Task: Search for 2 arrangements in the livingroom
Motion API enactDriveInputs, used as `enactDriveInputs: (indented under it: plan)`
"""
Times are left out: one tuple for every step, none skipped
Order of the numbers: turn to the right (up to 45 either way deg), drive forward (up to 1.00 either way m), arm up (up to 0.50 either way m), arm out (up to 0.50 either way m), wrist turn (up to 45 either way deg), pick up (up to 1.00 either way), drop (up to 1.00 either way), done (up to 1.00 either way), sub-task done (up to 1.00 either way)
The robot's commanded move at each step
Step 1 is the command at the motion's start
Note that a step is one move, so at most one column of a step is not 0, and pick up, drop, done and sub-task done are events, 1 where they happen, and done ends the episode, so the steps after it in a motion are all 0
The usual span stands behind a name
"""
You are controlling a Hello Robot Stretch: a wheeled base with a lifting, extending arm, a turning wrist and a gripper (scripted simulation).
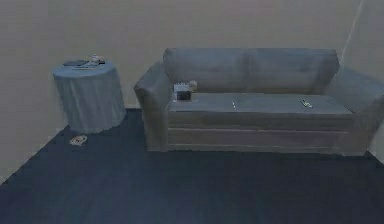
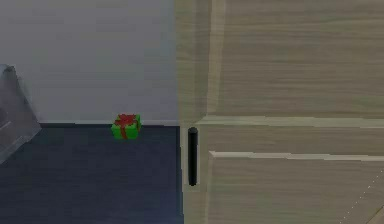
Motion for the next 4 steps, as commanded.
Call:
enactDriveInputs:
  plan:
    - [9.0, 0.0, 0.0, 0.0, 0.0, 0.0, 0.0, 0.0, 0.0]
    - [0.0, 0.2, 0.0, 0.0, 0.0, 0.0, 0.0, 0.0, 0.0]
    - [9.0, 0.0, 0.0, 0.0, 0.0, 0.0, 0.0, 0.0, 0.0]
    - [0.0, 1.0, 0.0, 0.0, 0.0, 0.0, 0.0, 0.0, 0.0]
